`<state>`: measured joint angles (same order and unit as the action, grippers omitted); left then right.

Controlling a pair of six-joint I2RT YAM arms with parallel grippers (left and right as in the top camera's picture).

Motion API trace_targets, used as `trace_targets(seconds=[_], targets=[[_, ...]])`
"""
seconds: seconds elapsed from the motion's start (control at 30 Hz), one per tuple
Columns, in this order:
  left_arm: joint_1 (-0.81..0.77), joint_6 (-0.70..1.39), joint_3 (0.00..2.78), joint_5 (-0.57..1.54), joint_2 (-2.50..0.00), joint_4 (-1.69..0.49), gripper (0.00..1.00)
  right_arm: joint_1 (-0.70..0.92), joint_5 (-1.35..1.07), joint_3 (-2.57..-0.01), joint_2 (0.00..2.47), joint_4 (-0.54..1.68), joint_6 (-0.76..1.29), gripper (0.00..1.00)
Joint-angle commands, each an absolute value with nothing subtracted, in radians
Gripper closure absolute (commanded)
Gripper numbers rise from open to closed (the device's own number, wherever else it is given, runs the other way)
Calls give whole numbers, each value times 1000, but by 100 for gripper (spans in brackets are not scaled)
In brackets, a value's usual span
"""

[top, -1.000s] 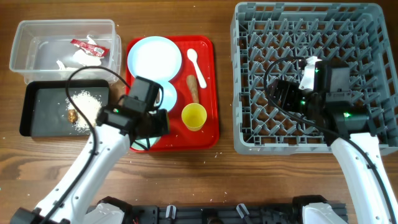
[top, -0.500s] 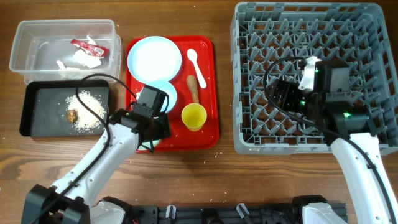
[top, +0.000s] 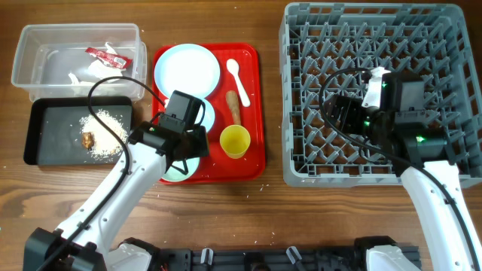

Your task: Sort waste into correct bins and load items into the dishwasher rack

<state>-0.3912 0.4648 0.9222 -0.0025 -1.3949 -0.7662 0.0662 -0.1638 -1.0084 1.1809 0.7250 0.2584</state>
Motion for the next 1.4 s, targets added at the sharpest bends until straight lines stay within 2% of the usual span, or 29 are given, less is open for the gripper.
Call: trace_targets(seconds=[0.0, 0.17, 0.27, 0.53, 0.73, 1.3, 1.37], targets=[[-396, 422, 956, 2, -1390, -766, 53, 64, -258, -1021, 1188, 683, 236, 1], [-395, 423, 973, 10, -1381, -748, 51, 101, -430, -1021, 1187, 568, 288, 1], [-395, 423, 973, 10, -1378, -721, 51, 168, -449, -1021, 1188, 519, 335, 2], [-371, 428, 973, 10, -1378, -699, 47, 436, -242, -1021, 1200, 456, 452, 4], [-287, 434, 973, 44, -1378, -698, 46, 557, -198, -1021, 1320, 377, 522, 6], [-250, 434, 973, 51, -1378, -698, 37, 587, -171, -1021, 1545, 353, 535, 13], [-250, 434, 973, 51, -1378, -698, 34, 591, -171, -1021, 1566, 357, 534, 17]])
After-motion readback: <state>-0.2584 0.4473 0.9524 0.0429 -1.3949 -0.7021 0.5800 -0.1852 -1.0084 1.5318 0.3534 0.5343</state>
